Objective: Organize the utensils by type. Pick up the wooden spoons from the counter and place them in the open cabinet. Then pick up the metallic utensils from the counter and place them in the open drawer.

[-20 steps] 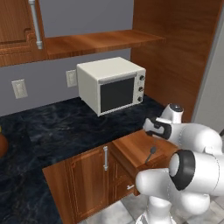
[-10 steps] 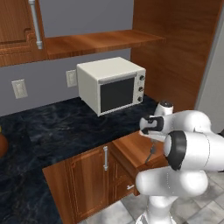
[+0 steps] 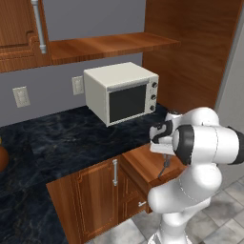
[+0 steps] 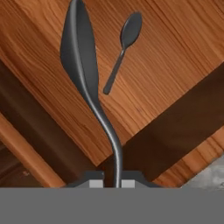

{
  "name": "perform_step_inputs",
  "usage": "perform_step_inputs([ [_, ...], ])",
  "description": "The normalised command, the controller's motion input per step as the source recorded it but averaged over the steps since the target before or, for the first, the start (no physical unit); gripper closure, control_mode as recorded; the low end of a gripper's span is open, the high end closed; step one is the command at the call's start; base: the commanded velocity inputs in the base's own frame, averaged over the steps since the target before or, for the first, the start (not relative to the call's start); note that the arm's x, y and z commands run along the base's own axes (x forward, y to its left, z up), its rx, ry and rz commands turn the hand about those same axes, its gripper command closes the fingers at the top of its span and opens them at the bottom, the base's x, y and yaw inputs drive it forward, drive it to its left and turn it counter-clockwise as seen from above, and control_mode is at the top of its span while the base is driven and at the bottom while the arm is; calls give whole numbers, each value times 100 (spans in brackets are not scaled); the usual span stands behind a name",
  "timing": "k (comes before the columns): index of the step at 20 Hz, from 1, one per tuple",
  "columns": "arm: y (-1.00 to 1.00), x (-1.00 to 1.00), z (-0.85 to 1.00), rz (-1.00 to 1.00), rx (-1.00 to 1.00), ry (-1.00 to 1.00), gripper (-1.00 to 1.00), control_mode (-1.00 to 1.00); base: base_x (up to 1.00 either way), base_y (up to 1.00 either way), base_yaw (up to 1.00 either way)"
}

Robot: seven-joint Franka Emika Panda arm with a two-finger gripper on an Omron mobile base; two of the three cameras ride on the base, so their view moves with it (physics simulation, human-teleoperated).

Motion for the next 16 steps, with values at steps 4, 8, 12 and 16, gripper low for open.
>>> perform_step_inputs([
  [4,0,0,-26,7,0,-16,100,-100,0,0,0],
  [8,0,0,-33,0,0,-26,100,-100,0,0,0],
  [12,1,3,-20,0,0,-21,100,-100,0,0,0],
  [16,1,0,-22,0,0,-11,100,-100,0,0,0],
])
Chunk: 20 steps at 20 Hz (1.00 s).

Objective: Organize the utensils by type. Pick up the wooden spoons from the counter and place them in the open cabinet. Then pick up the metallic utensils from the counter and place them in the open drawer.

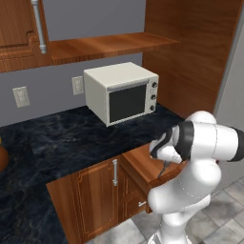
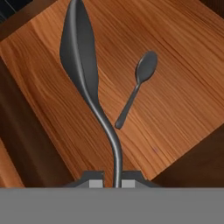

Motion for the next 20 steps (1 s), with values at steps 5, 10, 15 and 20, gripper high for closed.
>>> perform_step_inputs([
  [5,0,7,-12,1,0,-2,100,-100,0,0,0],
  [10,0,12,-6,2,0,0,100,-100,0,0,0],
  [15,0,16,-5,4,0,0,100,-100,0,0,0],
  [20,1,16,-12,4,0,0,100,-100,0,0,0],
])
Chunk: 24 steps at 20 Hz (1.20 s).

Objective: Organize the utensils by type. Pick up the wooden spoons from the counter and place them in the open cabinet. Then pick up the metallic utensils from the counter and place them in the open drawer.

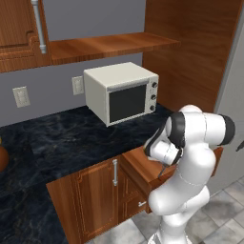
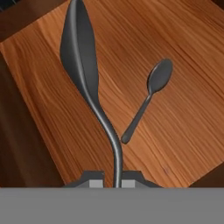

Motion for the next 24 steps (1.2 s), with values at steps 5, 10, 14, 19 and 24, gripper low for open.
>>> perform_step_inputs([
  [5,5,14,-18,3,0,0,100,-100,0,0,0],
  [10,6,16,-22,3,0,0,100,-100,0,0,0],
  [14,5,17,-20,2,0,0,100,-100,0,0,0],
  [19,5,14,-22,2,0,0,100,-100,0,0,0],
  [24,2,14,-23,3,0,0,100,-100,0,0,0],
])
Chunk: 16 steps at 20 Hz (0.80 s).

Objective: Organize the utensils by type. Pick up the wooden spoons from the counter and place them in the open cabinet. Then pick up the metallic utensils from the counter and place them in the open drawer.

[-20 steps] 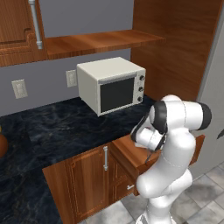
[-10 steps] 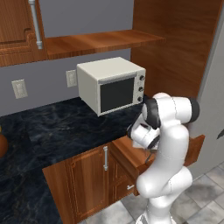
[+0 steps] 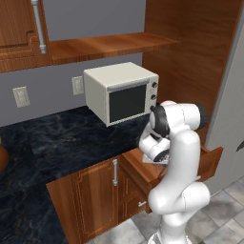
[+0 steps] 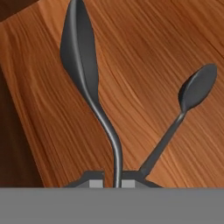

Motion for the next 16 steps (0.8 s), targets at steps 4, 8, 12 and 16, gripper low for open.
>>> perform_step_inputs([
  [4,1,17,-19,3,0,0,100,-100,0,0,0],
  [8,0,16,-15,3,0,0,100,-100,0,0,0],
  [12,1,18,-16,3,0,2,100,-100,0,0,0],
  [16,2,17,-15,3,0,3,100,-100,0,0,0],
])
